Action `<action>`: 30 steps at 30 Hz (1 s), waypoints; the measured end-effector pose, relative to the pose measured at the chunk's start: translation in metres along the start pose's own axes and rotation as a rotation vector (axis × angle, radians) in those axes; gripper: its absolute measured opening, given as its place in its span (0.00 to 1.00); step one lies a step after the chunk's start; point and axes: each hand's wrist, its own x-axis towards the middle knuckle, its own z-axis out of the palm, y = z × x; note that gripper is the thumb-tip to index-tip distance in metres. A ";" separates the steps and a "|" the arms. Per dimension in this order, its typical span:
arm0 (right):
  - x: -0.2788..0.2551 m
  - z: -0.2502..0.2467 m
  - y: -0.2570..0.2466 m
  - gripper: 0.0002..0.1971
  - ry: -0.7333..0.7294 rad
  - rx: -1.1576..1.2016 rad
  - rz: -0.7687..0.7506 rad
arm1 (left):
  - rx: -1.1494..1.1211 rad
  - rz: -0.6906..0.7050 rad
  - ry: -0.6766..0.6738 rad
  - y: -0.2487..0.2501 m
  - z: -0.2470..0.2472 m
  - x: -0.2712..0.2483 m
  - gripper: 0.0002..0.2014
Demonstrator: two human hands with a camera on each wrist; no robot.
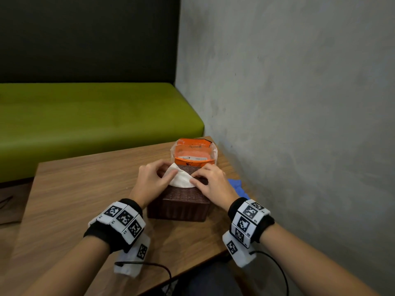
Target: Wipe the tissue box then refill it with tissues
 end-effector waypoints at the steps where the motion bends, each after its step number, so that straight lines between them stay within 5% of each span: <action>1: 0.000 0.001 -0.001 0.08 0.002 -0.002 -0.005 | -0.003 -0.013 -0.012 0.000 0.000 0.001 0.06; 23: -0.006 0.002 -0.001 0.05 0.046 0.023 0.031 | 0.096 0.159 -0.009 0.005 0.008 0.025 0.02; 30: 0.005 0.001 -0.011 0.05 0.055 0.099 0.203 | 0.153 0.086 -0.361 0.009 0.011 0.064 0.05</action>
